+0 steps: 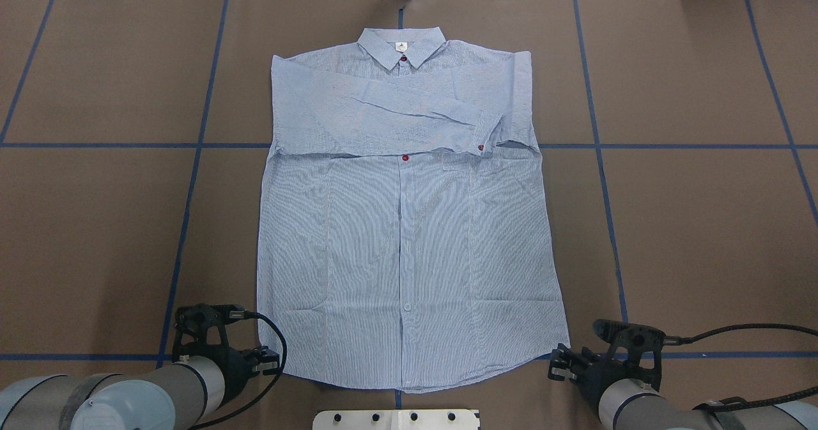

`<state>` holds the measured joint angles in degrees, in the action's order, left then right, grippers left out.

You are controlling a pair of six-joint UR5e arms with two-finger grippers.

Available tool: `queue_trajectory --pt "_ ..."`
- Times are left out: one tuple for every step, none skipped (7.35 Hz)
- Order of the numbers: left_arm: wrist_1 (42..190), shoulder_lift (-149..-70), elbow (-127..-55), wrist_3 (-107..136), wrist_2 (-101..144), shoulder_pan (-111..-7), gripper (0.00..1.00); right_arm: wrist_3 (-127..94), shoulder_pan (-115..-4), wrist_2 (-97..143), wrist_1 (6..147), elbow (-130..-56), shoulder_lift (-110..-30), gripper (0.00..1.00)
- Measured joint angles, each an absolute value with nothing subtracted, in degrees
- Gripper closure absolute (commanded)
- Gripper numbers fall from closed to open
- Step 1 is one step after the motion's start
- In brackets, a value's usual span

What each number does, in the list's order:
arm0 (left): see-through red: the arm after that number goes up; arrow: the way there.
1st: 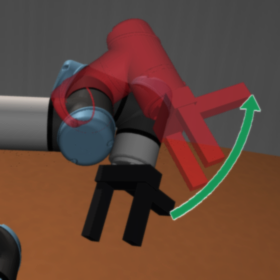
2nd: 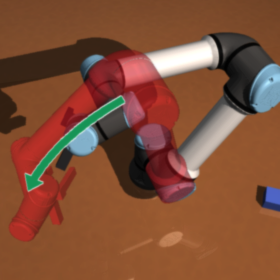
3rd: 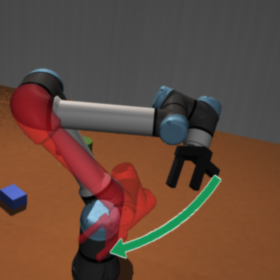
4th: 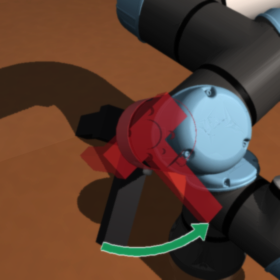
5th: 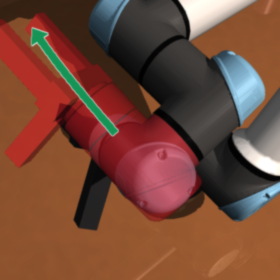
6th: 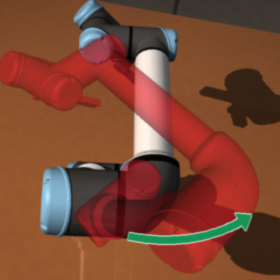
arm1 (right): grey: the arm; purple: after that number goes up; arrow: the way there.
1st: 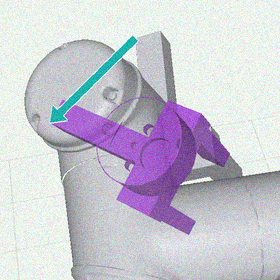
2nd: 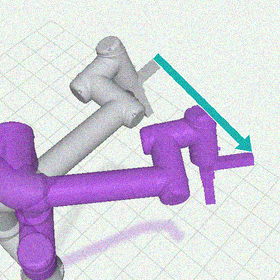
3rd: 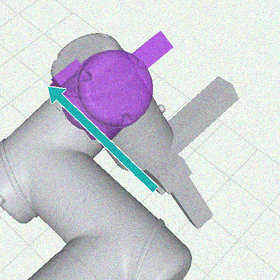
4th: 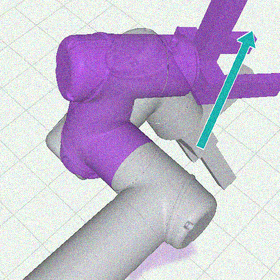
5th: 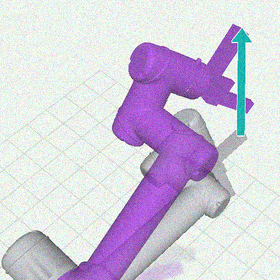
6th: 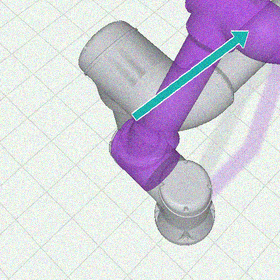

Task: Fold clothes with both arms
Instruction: 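Grasp the hem corners with both grippers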

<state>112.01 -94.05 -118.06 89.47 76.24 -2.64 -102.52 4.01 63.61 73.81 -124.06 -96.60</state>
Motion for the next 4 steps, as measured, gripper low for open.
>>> queue_trajectory --pt "111.99 -94.05 -118.06 89.52 76.11 -2.60 1.00 -102.28 4.03 63.46 72.37 -123.54 -96.96 0.57" --pt "111.98 -94.02 -118.07 89.55 76.06 -2.54 1.00 -102.10 4.10 63.17 71.73 -122.86 -97.09 0.58" --pt "111.97 -94.00 -118.07 89.56 76.03 -2.50 1.00 -101.83 4.16 62.77 71.49 -122.14 -97.09 0.58" --pt "111.97 -94.00 -118.08 89.56 76.03 -2.48 1.00 -101.53 4.27 62.44 71.41 -121.60 -97.00 0.59"
